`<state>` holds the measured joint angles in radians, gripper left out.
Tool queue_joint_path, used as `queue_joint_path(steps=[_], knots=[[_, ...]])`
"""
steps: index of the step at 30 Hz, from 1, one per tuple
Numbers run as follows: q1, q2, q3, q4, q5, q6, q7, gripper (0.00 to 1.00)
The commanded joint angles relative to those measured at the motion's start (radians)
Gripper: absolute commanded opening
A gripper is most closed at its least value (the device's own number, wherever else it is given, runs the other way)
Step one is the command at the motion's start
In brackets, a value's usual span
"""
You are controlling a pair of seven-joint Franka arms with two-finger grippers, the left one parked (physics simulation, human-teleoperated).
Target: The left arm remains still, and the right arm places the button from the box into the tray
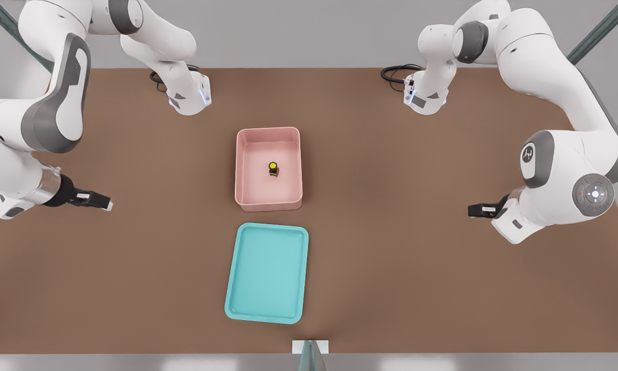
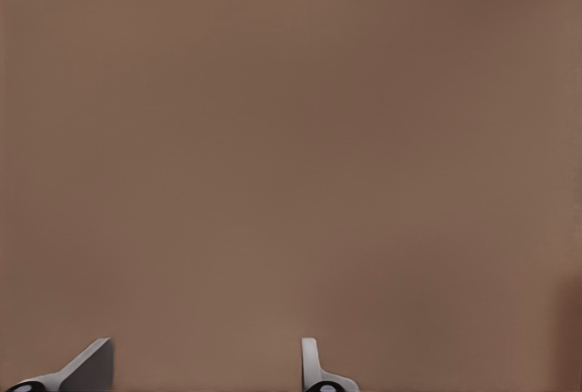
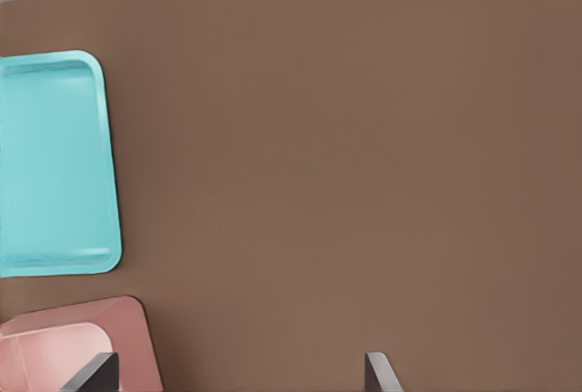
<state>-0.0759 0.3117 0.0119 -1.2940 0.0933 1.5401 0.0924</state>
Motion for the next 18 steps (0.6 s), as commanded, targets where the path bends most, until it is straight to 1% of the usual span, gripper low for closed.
queue_joint_path(steps=[1, 2, 4, 5, 6, 7, 8, 9, 10, 11, 12, 13, 14, 15, 16, 17, 18], knots=[[0.001, -0.002, 0.000, 0.001, 0.006, 0.028, 0.046, 1.00], [0.002, 0.000, 0.005, 0.001, -0.001, 0.028, 0.043, 1.00], [0.128, 0.000, 0.020, 0.002, -0.024, 0.017, 0.044, 1.00], [0.248, -0.006, 0.023, 0.008, -0.085, -0.014, 0.018, 1.00], [0.375, -0.013, 0.043, 0.015, -0.167, -0.058, -0.020, 1.00], [0.398, -0.006, 0.097, 0.012, -0.044, -0.049, -0.011, 1.00], [0.455, 0.010, 0.095, 0.012, -0.008, -0.055, 0.024, 1.00], [0.490, 0.024, 0.106, 0.002, 0.111, -0.034, 0.235, 1.00], [0.531, 0.044, 0.180, -0.011, 0.126, 0.002, 0.467, 1.00], [0.639, 0.043, 0.186, -0.106, 0.115, 0.090, 0.606, 1.00], [0.709, 0.003, 0.169, -0.264, 0.118, 0.219, 0.621, 1.00], [0.771, 0.000, 0.146, -0.399, 0.118, 0.334, 0.702, 1.00], [0.772, -0.042, 0.129, -0.502, 0.117, 0.402, 0.690, 1.00], [0.782, -0.048, 0.091, -0.539, 0.117, 0.402, 0.587, 1.00], [0.814, -0.054, 0.046, -0.571, 0.117, 0.407, 0.555, 1.00], [0.815, -0.054, 0.043, -0.585, 0.117, 0.426, 0.544, 1.00], [0.823, -0.052, 0.010, -0.594, 0.117, 0.440, 0.535, 1.00]])
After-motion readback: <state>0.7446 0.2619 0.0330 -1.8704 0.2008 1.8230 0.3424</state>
